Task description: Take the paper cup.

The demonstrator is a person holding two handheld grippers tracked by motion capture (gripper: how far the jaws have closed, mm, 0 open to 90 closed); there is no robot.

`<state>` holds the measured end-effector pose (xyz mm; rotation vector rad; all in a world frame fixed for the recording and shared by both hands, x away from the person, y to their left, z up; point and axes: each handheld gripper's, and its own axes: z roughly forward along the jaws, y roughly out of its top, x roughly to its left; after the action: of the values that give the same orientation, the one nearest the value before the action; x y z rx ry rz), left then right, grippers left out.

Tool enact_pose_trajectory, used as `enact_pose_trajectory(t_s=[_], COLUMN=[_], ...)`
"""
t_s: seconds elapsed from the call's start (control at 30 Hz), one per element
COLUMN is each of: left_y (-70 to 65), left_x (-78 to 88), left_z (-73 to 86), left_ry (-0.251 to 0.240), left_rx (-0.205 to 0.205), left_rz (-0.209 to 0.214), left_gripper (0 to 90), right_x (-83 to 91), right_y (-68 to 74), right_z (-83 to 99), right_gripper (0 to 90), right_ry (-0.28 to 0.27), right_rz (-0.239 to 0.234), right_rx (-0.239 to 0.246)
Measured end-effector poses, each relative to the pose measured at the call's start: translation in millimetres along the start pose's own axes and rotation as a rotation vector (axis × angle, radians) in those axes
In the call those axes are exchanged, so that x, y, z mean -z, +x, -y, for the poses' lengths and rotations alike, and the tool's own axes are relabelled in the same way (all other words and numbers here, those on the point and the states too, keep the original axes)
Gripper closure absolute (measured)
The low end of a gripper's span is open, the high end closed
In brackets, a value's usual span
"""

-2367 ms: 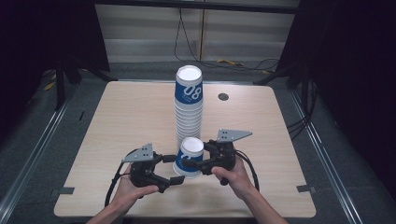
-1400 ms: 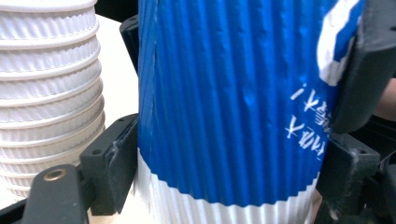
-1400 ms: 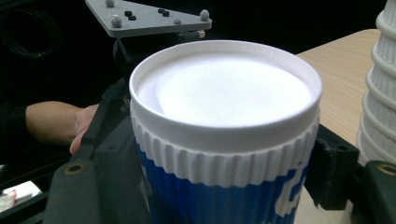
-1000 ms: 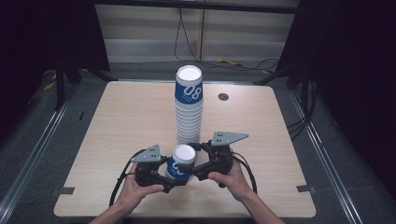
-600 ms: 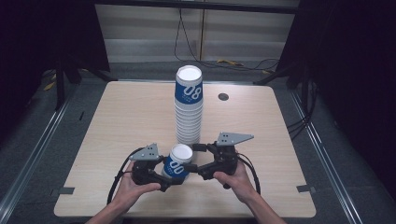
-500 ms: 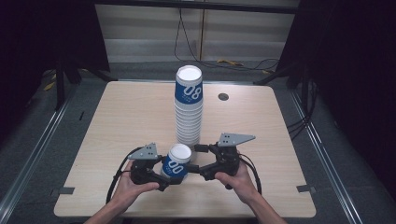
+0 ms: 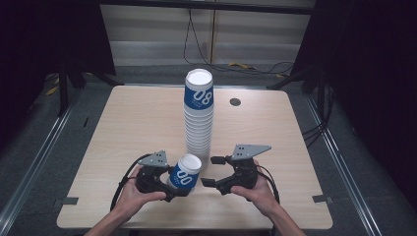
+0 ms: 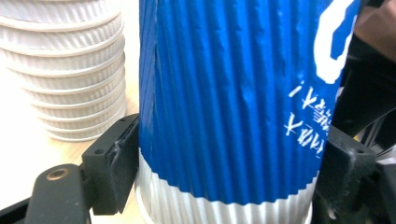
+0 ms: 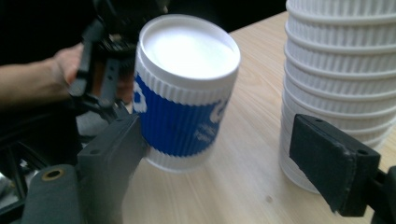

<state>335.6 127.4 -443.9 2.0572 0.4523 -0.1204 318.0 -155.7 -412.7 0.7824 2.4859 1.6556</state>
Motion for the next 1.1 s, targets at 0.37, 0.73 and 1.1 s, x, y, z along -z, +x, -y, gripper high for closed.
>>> enact_pose_trajectory(t_s=[0.37,0.73,1.1], left_y=[-2.3,-9.2,-10.2], left_x=[-2.3,-14.7,-21.9], left_z=[-2.7,-16.6,-16.8], left_ry=[0.064,0.186,0.283], left_rx=[-0.025,-0.110,-0.144], left_rz=[-0.059,-0.059,-0.109], left_gripper=[19.9,19.9,19.9], right_x=[-4.6,-12.1,-13.9], right_y=[-1.4,-2.2,1.4], right_z=[1.9,1.9,3.2], right_gripper=[18.2,18.6,15.8], right_ry=[0.124,0.192,0.327], right_rz=[0.015,0.008,0.036], right_rx=[-0.007,0.009,0.059])
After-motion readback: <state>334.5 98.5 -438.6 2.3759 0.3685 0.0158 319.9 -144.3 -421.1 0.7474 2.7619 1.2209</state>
